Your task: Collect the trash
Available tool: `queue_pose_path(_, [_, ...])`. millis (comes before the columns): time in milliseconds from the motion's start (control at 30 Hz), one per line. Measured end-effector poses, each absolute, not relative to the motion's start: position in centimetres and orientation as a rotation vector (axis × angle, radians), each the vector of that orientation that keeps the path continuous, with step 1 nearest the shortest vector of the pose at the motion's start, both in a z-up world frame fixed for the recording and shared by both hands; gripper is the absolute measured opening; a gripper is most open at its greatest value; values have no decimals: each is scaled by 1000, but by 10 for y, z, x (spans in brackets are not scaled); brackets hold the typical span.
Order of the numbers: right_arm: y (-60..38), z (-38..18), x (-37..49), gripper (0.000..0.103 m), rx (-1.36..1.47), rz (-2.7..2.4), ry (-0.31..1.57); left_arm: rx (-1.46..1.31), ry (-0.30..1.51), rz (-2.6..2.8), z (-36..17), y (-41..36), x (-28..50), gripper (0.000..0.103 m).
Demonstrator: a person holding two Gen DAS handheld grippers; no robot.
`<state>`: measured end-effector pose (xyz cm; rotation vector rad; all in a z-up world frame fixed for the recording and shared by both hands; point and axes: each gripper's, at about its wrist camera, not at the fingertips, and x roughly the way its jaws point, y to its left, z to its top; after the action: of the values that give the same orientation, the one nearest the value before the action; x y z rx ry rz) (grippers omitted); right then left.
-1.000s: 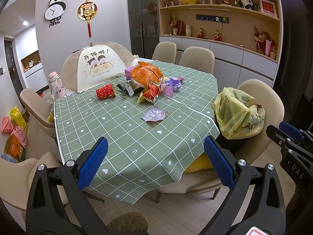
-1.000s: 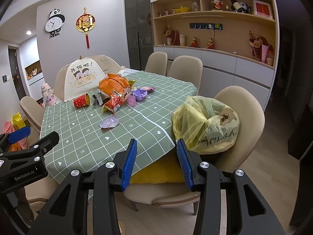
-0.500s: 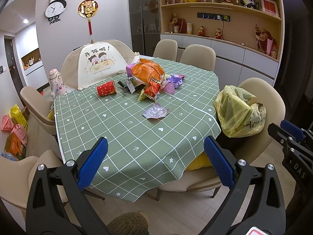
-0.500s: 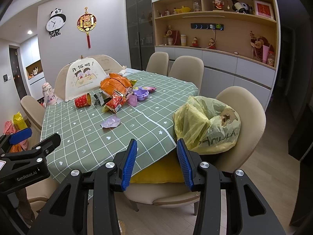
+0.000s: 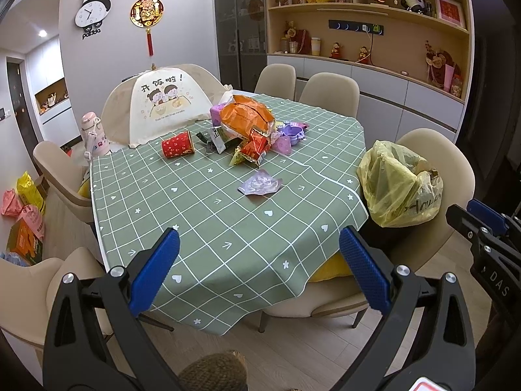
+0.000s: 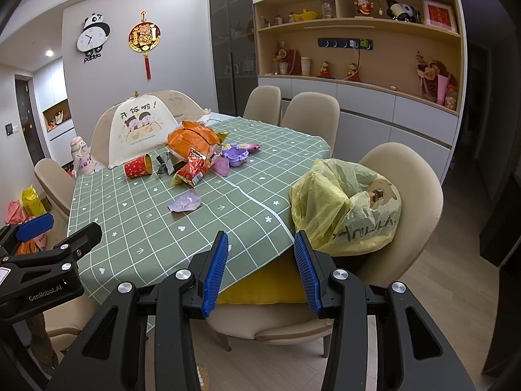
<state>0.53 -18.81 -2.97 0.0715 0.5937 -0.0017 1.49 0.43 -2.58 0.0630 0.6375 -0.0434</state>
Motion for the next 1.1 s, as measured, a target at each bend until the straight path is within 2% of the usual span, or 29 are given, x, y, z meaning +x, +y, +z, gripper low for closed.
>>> queue_pose_path(667, [-187,-32,7,41,72,-1,597,40,659,-39,-31,12,22,94])
queue_pose_path(1100, [-165,-47,59,41,81,8,658,7,749,-29,-48,55,80,94])
